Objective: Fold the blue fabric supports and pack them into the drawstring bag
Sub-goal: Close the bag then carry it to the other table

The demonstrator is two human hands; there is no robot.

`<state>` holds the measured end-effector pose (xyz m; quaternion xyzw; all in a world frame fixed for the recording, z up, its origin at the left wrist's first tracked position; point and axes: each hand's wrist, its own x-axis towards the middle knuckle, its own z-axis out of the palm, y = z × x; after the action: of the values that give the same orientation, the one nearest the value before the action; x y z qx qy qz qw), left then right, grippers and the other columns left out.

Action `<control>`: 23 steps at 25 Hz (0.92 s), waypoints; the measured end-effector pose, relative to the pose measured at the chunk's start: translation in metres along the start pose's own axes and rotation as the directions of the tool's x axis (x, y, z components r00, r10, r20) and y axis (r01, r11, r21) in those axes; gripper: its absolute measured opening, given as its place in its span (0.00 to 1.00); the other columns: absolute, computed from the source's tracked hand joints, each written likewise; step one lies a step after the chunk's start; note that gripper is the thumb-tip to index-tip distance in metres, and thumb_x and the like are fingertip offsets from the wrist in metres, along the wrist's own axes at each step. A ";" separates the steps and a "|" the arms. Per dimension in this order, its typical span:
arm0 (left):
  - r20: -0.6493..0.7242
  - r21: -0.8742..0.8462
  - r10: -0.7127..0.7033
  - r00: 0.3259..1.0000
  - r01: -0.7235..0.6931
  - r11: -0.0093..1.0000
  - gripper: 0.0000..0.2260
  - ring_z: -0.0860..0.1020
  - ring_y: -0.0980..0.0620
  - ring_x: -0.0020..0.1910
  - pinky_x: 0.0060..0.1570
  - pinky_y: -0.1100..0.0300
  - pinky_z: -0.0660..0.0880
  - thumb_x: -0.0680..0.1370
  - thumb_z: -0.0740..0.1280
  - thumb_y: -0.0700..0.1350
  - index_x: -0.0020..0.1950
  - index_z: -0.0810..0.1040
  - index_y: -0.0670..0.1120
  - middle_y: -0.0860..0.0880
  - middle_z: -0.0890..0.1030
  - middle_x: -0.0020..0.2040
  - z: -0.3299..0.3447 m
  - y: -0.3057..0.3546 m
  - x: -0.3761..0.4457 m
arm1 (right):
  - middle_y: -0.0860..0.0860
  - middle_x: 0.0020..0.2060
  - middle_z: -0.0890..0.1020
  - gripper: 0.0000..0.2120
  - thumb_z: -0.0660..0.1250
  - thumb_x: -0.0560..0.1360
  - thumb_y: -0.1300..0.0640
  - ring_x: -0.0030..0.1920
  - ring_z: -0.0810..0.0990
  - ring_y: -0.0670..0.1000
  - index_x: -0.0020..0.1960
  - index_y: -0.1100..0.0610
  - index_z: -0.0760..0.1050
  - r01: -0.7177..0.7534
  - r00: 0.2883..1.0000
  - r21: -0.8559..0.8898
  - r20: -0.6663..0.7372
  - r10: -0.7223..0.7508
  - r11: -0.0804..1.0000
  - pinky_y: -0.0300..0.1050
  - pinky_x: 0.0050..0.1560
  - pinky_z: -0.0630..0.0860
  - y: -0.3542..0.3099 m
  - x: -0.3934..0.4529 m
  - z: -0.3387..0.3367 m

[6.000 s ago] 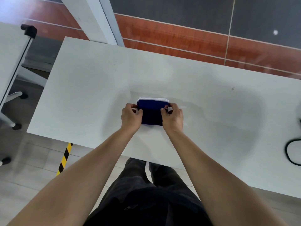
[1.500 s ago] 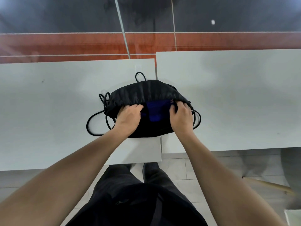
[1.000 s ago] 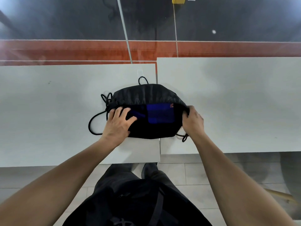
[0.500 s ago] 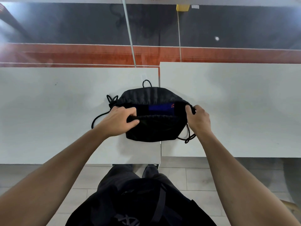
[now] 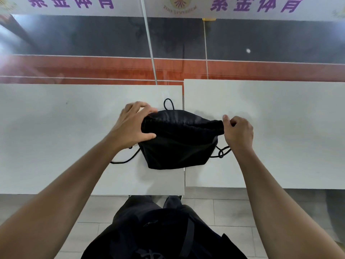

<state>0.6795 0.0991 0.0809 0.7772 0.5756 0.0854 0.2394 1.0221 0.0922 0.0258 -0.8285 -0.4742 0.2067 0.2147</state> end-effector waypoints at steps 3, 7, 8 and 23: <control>0.117 0.120 -0.202 0.972 0.188 0.975 0.43 0.61 0.43 0.76 0.74 0.47 0.57 0.70 0.75 0.60 0.79 0.56 0.57 0.50 0.68 0.74 0.004 -0.023 -0.003 | 0.53 0.31 0.73 0.25 0.57 0.82 0.43 0.38 0.72 0.57 0.31 0.57 0.65 0.012 1.000 0.053 -0.011 -0.012 0.999 0.47 0.41 0.64 -0.014 0.006 -0.007; 0.111 -0.232 -0.386 0.916 0.401 0.886 0.10 0.81 0.45 0.47 0.47 0.50 0.75 0.79 0.66 0.59 0.48 0.77 0.53 0.50 0.82 0.42 0.013 -0.039 -0.010 | 0.53 0.29 0.72 0.26 0.53 0.85 0.47 0.37 0.72 0.58 0.32 0.59 0.65 0.018 1.000 0.031 -0.023 -0.017 0.999 0.48 0.41 0.64 -0.024 0.015 -0.013; 0.072 -0.278 -0.392 0.917 0.396 0.875 0.14 0.79 0.46 0.39 0.39 0.51 0.73 0.80 0.64 0.59 0.42 0.74 0.51 0.49 0.79 0.36 0.012 -0.038 -0.011 | 0.53 0.29 0.72 0.26 0.52 0.85 0.47 0.38 0.73 0.59 0.33 0.60 0.67 0.014 1.000 0.015 -0.027 -0.013 1.000 0.49 0.41 0.65 -0.024 0.018 -0.014; -0.394 -0.025 -0.733 0.555 0.791 0.612 0.22 0.79 0.33 0.44 0.45 0.48 0.73 0.81 0.57 0.52 0.39 0.79 0.37 0.35 0.80 0.39 -0.025 -0.150 -0.044 | 0.67 0.59 0.79 0.25 0.52 0.84 0.47 0.61 0.77 0.68 0.60 0.67 0.77 -0.374 0.927 -0.145 -0.103 0.362 0.916 0.58 0.61 0.73 0.040 0.026 -0.030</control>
<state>0.5273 0.0983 0.0388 0.4357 0.8937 0.0708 0.0801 1.0783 0.0918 0.0251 -0.9245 -0.3169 0.1735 0.1215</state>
